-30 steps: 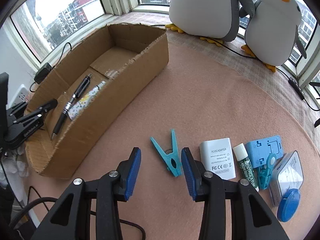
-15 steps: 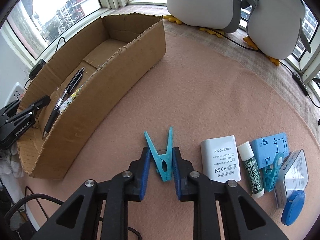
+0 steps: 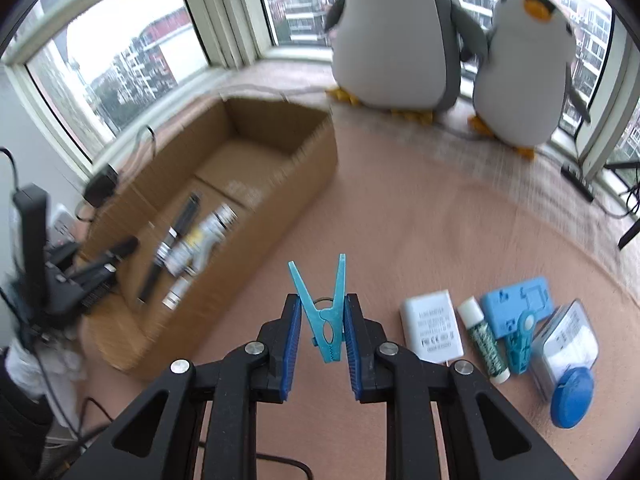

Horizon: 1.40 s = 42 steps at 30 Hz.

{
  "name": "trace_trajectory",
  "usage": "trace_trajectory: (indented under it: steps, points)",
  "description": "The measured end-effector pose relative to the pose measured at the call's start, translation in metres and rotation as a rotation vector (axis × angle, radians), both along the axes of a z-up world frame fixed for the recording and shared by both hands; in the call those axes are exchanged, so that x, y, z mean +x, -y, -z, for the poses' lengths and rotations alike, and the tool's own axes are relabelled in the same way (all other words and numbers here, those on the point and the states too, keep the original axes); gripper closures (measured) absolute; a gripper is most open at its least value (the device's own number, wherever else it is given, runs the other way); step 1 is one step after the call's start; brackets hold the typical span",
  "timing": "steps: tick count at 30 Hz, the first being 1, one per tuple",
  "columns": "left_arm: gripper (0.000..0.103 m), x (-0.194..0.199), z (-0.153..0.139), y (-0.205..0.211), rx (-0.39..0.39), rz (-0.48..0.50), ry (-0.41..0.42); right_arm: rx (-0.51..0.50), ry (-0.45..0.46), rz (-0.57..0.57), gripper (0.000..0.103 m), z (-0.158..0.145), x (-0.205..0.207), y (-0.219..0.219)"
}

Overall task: Organize rigid objects
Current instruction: 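Grasp the teal clothespin with the right gripper and lift it, then carry the clothespin over the box and open the right gripper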

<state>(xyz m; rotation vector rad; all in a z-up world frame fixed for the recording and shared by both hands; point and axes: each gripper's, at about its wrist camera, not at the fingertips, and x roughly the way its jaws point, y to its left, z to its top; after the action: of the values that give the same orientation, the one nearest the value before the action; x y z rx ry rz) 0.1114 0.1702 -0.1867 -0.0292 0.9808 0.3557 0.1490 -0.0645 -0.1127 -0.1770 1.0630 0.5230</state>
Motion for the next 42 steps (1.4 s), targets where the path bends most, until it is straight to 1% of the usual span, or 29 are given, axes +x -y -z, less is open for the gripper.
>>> trace_trajectory:
  steps: [4, 10, 15, 20, 28, 35, 37, 39, 42]
  points:
    - [0.071, 0.0, 0.0, 0.0, 0.0, 0.001, 0.0, 0.039, 0.039, -0.014, 0.084, -0.021, 0.0, -0.018]
    - [0.071, 0.0, 0.0, 0.0, 0.0, 0.001, 0.001, 0.076, 0.056, -0.021, 0.084, -0.033, 0.006, -0.048]
    - [0.071, 0.0, 0.0, 0.0, -0.001, 0.0, 0.001, 0.09, 0.053, -0.019, 0.084, -0.031, 0.015, -0.068]
    - [0.071, 0.0, 0.0, 0.0, -0.001, 0.0, 0.001, 0.077, 0.055, -0.022, 0.084, -0.025, 0.021, -0.087]
    - [0.071, 0.0, 0.0, 0.0, -0.001, 0.0, 0.002, 0.056, 0.052, -0.021, 0.084, -0.014, 0.023, -0.097]
    - [0.071, 0.0, 0.0, 0.0, -0.001, 0.0, 0.002, 0.046, 0.045, -0.022, 0.084, -0.008, 0.024, -0.098]
    - [0.071, 0.0, 0.0, -0.001, -0.002, 0.0, 0.002, 0.039, 0.05, -0.018, 0.078, -0.008, 0.024, -0.098]
    - [0.071, 0.0, 0.0, 0.0, 0.0, 0.0, 0.002, 0.04, 0.05, -0.009, 0.062, -0.008, 0.025, -0.096]
    - [0.071, 0.0, 0.0, -0.001, 0.0, 0.001, 0.002, 0.037, 0.063, 0.007, 0.053, -0.011, 0.025, -0.094]
